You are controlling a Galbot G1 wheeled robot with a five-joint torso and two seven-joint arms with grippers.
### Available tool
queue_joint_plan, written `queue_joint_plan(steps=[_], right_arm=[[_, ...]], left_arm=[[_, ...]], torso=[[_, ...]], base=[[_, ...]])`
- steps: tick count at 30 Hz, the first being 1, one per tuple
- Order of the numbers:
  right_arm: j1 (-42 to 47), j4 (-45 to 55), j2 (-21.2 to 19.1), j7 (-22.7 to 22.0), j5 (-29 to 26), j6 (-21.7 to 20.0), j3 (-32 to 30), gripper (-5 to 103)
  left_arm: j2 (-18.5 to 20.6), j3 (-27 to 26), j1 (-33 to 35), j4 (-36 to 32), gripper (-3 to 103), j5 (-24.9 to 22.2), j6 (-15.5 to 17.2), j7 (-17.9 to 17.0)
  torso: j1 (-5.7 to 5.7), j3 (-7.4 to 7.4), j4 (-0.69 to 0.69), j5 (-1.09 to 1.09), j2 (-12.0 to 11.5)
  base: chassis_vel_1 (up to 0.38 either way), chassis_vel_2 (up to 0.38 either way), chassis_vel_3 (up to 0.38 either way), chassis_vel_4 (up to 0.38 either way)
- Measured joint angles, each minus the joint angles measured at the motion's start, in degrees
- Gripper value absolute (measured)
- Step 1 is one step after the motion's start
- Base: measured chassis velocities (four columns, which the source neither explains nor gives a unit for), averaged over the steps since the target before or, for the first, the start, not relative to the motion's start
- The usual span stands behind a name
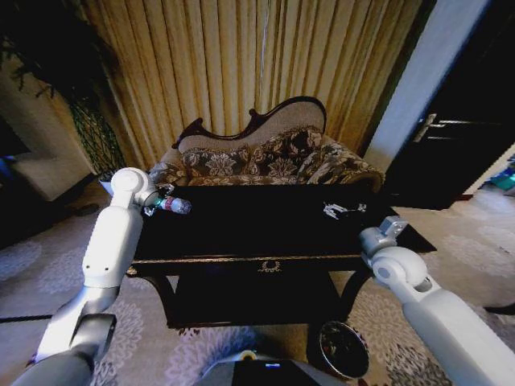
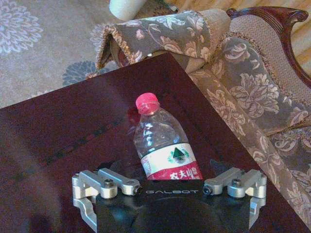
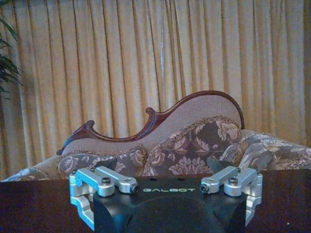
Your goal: Move to the front of the table and place the trash on the table into the trash bin.
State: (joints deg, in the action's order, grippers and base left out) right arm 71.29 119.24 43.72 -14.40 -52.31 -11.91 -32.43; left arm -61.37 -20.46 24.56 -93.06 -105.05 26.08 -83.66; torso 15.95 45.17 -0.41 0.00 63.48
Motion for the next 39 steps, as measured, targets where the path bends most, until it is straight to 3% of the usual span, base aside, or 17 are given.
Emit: queue_joint_plan(steps=[16,17,19,21,22,29,31,33,39], right_arm=[[0.2,0.2,0.5,-0.1,-0.4,0.1,0.2,100],[0.1,0.2,0.4,-0.1,-0.5,0.3,0.3,100],[0.0,0.2,0.4,-0.1,-0.6,0.4,0.4,100],[-0.1,0.2,0.4,0.0,-0.7,0.8,0.6,100],[-0.1,0.2,0.4,0.0,-0.7,0.8,0.6,100],[-0.1,0.1,0.4,0.0,-0.7,1.0,0.7,100],[-0.1,0.1,0.4,0.0,-0.7,1.0,0.7,100],[-0.1,0.1,0.2,0.0,-0.8,1.0,0.6,100],[-0.2,0.0,0.0,0.0,-0.8,1.0,0.5,100]], left_arm=[[-0.4,-0.2,-0.7,1.0,103,-1.5,0.1,0.4],[-0.4,-0.2,-0.7,1.0,94,-1.6,0.1,0.4],[-0.4,-0.3,-0.6,0.9,94,-1.7,0.1,0.4],[-0.4,-0.3,-0.5,0.8,84,-1.8,0.1,0.2],[-0.4,-0.3,-0.5,0.8,84,-1.8,0.1,0.2],[-0.7,-0.5,-0.4,0.8,50,-2.1,0.1,0.2],[-0.8,-0.6,-0.3,0.8,50,-2.0,0.1,0.2],[-1.1,-0.8,0.0,0.8,39,-2.0,0.1,0.5],[-1.2,-1.0,0.5,0.5,27,-1.8,0.3,0.8]], torso=[[0.00,0.00,-0.01,0.00,0.0],[0.00,0.00,0.00,0.00,0.0],[0.00,0.00,0.00,0.00,0.0],[0.00,0.00,0.00,0.00,0.0],[0.00,0.00,0.00,0.00,0.0],[0.00,-0.01,0.00,0.01,0.0],[0.00,-0.01,0.00,0.01,0.0],[0.00,-0.01,0.00,0.02,0.0],[0.00,-0.01,0.00,0.03,0.0]], base=[[0.000,0.000,0.000,0.000],[0.000,0.000,0.000,0.000],[0.000,0.000,0.000,0.000],[0.000,0.000,0.000,0.000],[0.000,0.000,0.000,0.000],[0.000,0.000,0.000,0.000],[0.000,0.000,0.000,0.000],[0.000,0.000,0.000,0.000],[0.000,0.000,0.000,0.000]])
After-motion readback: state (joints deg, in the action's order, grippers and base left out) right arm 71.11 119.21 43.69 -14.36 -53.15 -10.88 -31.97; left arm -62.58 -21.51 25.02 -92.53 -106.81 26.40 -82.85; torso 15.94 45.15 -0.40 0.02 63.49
